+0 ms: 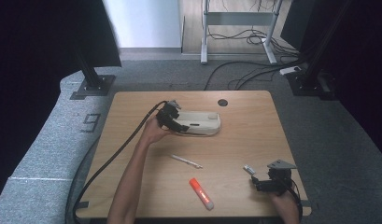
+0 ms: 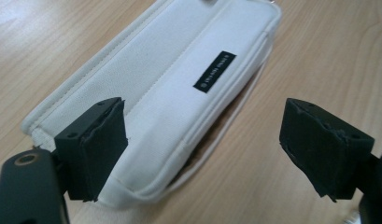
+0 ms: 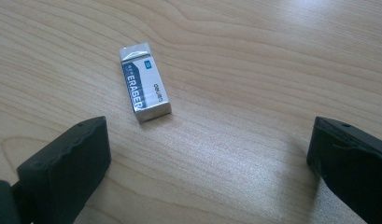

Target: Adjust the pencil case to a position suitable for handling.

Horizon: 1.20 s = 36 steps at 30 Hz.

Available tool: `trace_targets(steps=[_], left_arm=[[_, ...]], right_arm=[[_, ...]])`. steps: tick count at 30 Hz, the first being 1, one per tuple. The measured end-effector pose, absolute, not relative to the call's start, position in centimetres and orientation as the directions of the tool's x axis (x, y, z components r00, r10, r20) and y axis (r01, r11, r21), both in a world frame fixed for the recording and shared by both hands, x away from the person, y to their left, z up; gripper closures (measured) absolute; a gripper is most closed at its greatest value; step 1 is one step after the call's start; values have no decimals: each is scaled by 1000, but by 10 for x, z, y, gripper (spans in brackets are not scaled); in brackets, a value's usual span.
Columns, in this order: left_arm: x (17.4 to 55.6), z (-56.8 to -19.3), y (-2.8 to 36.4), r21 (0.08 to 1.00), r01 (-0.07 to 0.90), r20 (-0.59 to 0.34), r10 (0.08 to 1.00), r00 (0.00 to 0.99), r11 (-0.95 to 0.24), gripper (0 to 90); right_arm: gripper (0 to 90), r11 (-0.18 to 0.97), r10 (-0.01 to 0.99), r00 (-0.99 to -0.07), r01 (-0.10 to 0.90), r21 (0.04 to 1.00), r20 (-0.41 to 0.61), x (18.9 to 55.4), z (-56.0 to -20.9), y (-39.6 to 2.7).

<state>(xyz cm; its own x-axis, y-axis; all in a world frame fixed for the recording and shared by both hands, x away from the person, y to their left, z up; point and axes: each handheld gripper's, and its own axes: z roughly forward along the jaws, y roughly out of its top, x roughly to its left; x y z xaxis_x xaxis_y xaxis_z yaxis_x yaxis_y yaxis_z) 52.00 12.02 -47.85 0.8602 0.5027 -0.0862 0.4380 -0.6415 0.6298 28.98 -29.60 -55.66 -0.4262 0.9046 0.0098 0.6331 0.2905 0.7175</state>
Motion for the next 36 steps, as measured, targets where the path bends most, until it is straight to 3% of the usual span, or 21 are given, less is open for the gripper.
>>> trace_targets(steps=[10, 22, 36], left_arm=[[528, -508, 121, 590, 447, -78, 504, 860, -672, 154], [497, -511, 133, 602, 427, -58, 497, 866, -674, 220], [464, -512, 156, 618, 447, -22, 554, 832, -647, 505]], right_arm=[[0, 290, 905, -426, 633, 718, 10, 290, -557, -296], [0, 290, 905, -426, 633, 717, 10, 290, -557, -296], [0, 290, 905, -426, 634, 716, 11, 290, -557, -296]])
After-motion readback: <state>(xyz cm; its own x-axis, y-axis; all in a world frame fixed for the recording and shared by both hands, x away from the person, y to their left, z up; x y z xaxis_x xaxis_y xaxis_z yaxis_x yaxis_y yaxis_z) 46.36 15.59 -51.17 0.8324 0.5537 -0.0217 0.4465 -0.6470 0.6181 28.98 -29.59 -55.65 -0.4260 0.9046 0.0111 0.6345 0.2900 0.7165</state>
